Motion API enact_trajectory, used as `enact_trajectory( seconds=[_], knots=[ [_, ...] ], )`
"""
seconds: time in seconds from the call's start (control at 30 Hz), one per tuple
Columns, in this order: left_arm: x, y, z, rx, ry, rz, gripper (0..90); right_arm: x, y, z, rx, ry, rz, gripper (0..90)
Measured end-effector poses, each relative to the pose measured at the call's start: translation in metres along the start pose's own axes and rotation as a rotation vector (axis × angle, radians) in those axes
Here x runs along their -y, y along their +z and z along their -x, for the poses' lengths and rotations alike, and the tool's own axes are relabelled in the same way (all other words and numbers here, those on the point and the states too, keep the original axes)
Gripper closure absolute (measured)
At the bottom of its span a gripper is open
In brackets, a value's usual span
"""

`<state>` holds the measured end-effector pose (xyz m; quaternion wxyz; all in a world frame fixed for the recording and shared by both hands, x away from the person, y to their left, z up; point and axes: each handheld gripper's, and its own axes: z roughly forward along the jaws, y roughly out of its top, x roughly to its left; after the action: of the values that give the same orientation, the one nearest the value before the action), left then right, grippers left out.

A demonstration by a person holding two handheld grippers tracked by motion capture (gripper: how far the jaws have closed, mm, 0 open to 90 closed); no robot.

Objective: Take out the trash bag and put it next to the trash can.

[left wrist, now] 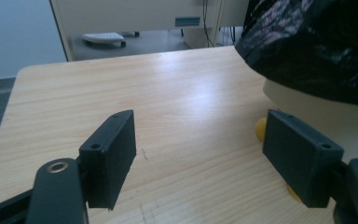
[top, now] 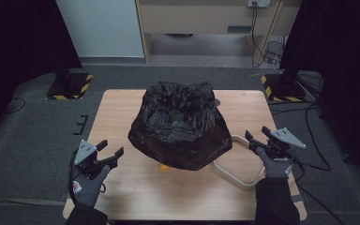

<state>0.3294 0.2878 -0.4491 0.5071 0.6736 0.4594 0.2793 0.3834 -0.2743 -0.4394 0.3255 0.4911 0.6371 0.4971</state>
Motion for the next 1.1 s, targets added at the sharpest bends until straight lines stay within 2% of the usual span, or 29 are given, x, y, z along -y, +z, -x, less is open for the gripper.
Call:
enact_trajectory(
  seconds=[0.33,0.57,0.63,0.97,1.1],
  knots=[
    [-0.014,-0.008,-0.002,-0.003,-0.002,0.054,25.3,-0.010,-0.004,0.001,-0.002,0.006,0.028,27.9],
    [-0.031,-0.015,-0.001,0.007,0.003,0.105,25.3,-0.020,-0.006,-0.001,-0.012,0.015,0.058,28.0],
    [-0.037,-0.017,0.001,0.013,0.008,0.119,25.3,-0.023,-0.007,-0.002,-0.026,0.028,0.066,28.0],
    [-0.062,-0.025,0.017,0.056,0.038,0.185,26.6,-0.051,-0.018,-0.015,-0.058,0.013,0.132,29.1],
    [-0.075,-0.030,0.025,0.065,0.054,0.217,27.1,-0.059,-0.021,-0.022,-0.082,-0.012,0.149,29.3]
  ],
)
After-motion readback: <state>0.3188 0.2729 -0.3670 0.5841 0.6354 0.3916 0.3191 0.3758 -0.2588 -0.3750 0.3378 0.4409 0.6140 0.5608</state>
